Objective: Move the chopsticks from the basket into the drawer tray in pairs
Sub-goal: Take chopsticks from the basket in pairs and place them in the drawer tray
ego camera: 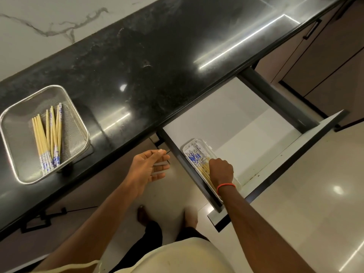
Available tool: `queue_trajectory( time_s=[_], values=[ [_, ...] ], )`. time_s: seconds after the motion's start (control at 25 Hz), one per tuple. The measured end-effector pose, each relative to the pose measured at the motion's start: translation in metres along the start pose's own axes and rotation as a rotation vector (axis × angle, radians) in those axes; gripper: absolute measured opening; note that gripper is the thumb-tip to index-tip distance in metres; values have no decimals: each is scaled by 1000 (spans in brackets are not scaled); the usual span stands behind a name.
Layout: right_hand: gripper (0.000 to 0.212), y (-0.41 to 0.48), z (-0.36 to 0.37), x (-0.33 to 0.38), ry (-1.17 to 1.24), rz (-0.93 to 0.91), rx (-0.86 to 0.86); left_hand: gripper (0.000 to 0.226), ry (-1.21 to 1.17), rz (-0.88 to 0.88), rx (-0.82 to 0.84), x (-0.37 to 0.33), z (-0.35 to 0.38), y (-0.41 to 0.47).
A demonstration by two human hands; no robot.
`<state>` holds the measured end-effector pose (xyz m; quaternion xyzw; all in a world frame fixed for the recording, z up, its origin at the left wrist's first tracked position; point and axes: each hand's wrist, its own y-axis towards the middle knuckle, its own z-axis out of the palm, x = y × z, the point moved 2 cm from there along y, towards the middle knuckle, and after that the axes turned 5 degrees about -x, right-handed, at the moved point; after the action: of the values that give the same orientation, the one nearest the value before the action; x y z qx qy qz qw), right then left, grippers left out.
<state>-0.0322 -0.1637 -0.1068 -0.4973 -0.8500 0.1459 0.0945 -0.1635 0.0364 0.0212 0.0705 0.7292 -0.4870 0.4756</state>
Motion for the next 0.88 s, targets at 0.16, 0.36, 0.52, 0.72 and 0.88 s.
queue_trajectory(
  time_s=[0.16, 0.36, 0.52, 0.72, 0.88],
  values=[
    [22, 0, 8, 0, 7, -3, -1, 21, 13, -9, -3, 4, 2, 2],
    [20, 1, 10, 0, 29, 2, 11, 21, 24, -22, 6, 10, 5, 4],
    [21, -1, 9, 0, 35, 16, 0, 22, 31, -30, 14, 12, 6, 3],
    [24, -1, 9, 5, 15, -14, 9, 20, 42, -28, 31, 12, 2, 2],
    [25, 0, 10, 3, 16, -23, 7, 19, 49, -27, 20, 12, -2, 3]
  ],
)
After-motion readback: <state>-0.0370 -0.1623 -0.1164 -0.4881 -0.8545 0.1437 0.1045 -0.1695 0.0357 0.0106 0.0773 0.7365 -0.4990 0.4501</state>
